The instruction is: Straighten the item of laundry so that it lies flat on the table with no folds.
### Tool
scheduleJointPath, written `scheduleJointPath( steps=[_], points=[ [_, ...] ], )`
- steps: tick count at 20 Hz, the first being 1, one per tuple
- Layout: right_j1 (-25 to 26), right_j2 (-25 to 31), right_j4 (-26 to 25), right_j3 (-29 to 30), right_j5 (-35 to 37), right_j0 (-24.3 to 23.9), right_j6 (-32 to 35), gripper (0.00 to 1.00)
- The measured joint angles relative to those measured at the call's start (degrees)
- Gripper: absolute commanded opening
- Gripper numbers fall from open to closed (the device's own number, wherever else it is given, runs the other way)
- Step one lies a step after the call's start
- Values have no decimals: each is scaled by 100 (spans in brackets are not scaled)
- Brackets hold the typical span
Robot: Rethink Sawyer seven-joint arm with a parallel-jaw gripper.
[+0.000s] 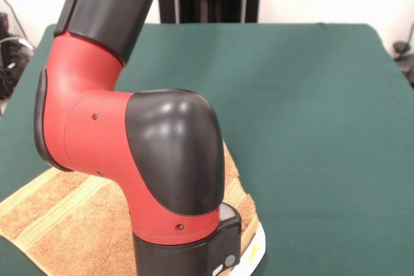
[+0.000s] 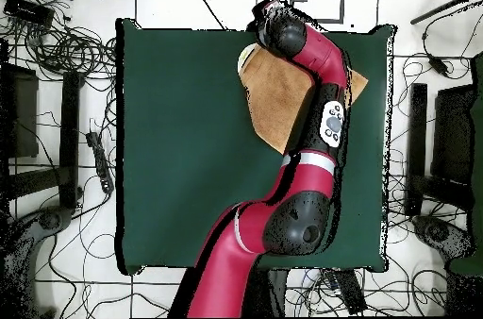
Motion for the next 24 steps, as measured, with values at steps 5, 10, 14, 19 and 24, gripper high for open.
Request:
scheduleJointPath(
  steps=[5, 10, 14, 19, 24],
  points=[
    [-9, 157, -71, 2, 0, 27, 0, 100],
    [-135, 656, -543, 71, -11, 201, 0, 100],
    [-495, 1344, -1393, 353, -70, 496, 0, 100],
    [-1389, 2070, -2395, 1445, -169, 1015, 0, 100],
    [-2250, 2465, -3032, 2339, -284, 1296, 0, 100]
  ],
)
